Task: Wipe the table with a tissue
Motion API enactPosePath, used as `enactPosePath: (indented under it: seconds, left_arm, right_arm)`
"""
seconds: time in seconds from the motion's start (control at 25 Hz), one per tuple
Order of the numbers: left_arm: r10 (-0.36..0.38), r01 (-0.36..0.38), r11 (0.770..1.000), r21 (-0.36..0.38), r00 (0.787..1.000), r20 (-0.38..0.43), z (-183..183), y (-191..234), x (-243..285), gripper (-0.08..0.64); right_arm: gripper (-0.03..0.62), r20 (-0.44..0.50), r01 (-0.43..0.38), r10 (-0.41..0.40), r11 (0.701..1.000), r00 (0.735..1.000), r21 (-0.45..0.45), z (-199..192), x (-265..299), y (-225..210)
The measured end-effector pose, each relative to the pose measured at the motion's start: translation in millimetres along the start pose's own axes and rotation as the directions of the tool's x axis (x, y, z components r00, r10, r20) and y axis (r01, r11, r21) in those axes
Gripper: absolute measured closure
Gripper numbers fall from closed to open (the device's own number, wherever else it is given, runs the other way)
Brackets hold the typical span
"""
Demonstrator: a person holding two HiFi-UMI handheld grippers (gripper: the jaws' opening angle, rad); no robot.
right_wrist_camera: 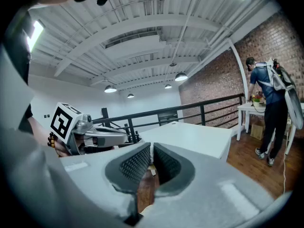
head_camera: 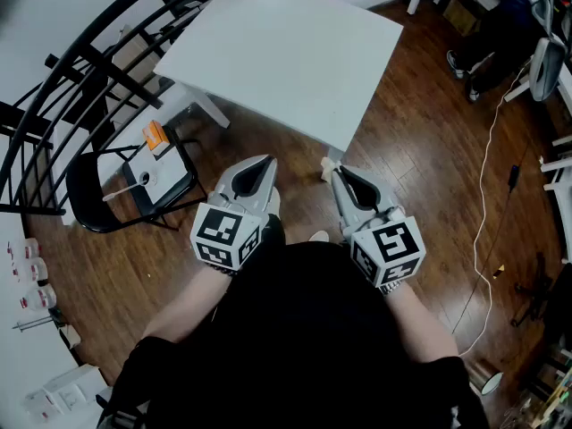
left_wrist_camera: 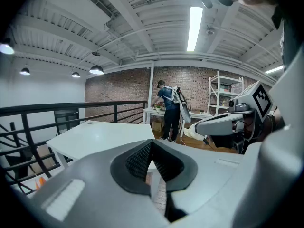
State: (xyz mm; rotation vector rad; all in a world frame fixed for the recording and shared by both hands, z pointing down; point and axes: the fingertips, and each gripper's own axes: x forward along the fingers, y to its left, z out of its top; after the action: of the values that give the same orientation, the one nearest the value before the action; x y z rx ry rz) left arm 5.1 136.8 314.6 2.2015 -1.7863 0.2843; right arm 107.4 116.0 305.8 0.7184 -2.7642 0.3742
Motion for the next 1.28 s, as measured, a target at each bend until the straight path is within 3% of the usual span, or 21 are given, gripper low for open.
enactPosePath:
  seconds: [0.36, 0.72, 1.0, 1.28]
  left_arm:
    - [-0.018, 0.017, 1.000, -0.019, 1.000, -0.012, -1.2, 38.7, 18.7, 0.543]
    - [-0.095, 0.092, 0.994, -0.054, 0.993, -0.065, -12.1, 90.1, 68.1, 0.543]
    - [-0.187, 0.177, 0.981, -0.083, 0.973, -0.134, -22.8, 142.9, 81.8, 0.545]
    - [-0.261, 0.246, 0.964, -0.098, 0.947, -0.189, -33.9, 171.5, 113.7, 0.544]
  right_arm:
    - [0.583, -0.032, 0.001, -0.001, 1.000, 0.999, -0.010, 7.5, 47.2, 0.6]
    - [0.583, -0.113, 0.045, -0.043, 0.999, 0.993, 0.017, 2.3, 124.1, -19.6]
    - [0.583, -0.197, 0.103, -0.089, 0.993, 0.976, 0.059, -7.8, 187.7, -6.5]
    - [0.583, -0.273, 0.167, -0.141, 0.983, 0.952, 0.077, -28.9, 232.4, -22.6]
